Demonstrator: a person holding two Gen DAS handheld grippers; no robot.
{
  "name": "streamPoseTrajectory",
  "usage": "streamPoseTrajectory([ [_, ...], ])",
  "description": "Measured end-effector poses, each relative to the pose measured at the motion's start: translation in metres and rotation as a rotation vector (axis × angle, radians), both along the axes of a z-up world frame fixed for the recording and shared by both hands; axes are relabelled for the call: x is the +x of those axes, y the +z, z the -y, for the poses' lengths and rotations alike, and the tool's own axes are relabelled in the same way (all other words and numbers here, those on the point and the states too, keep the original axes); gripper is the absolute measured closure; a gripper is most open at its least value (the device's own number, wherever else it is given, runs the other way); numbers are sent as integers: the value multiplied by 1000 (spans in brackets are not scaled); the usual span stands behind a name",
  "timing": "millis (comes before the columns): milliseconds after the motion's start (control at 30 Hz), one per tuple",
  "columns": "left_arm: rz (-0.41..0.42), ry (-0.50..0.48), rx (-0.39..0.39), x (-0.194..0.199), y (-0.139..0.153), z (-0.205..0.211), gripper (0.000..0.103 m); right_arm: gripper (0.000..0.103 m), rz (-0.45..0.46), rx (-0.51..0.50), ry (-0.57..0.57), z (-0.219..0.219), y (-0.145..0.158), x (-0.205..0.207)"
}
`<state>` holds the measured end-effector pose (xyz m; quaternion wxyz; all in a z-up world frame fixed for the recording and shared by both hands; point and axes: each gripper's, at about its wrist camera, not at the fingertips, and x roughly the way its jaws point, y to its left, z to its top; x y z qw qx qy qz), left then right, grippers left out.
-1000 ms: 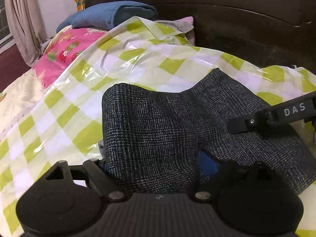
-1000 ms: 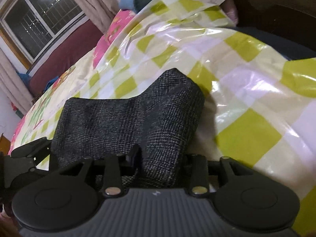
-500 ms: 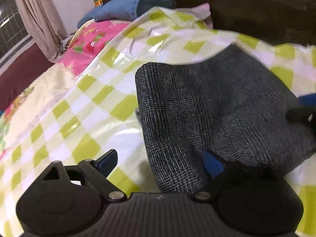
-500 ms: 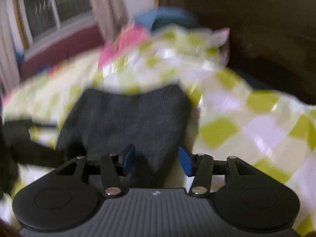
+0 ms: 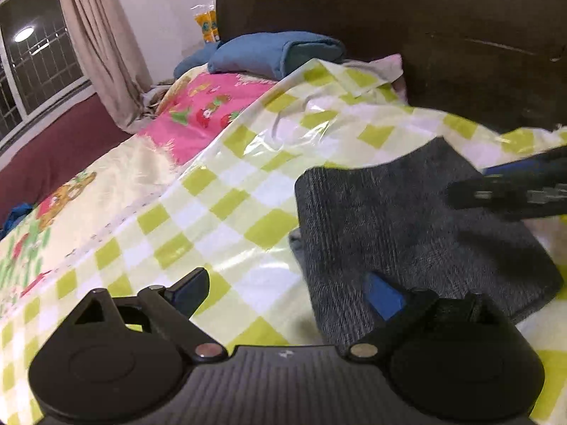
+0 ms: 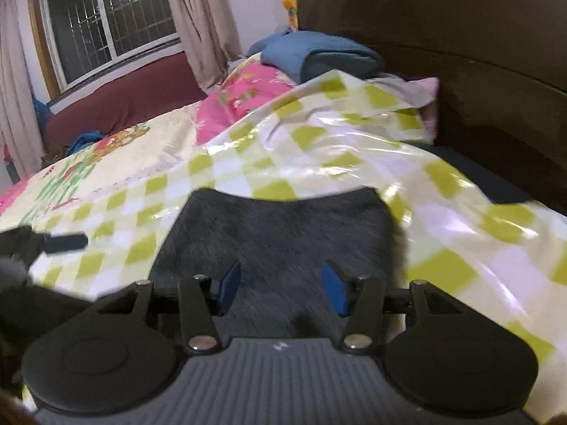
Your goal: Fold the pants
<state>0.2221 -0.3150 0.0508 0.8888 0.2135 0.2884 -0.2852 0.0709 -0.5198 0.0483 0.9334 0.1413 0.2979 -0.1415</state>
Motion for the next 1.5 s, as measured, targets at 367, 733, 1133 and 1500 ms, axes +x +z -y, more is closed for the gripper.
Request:
streamPoseTrajectory([
  [367, -156, 142, -63, 107, -50, 37, 0, 65, -130, 78, -109, 81, -66, 87],
  [733, -86, 204, -18, 67, -25, 14, 0, 59, 34, -7, -142, 39, -23, 30],
  [1133, -9, 191, -17, -68, -4, -64, 0, 57, 63, 83, -105, -92, -9, -91],
  [1500, -18, 191, -79, -153, 3, -129, 0, 41, 86, 113, -138, -171, 2, -151],
])
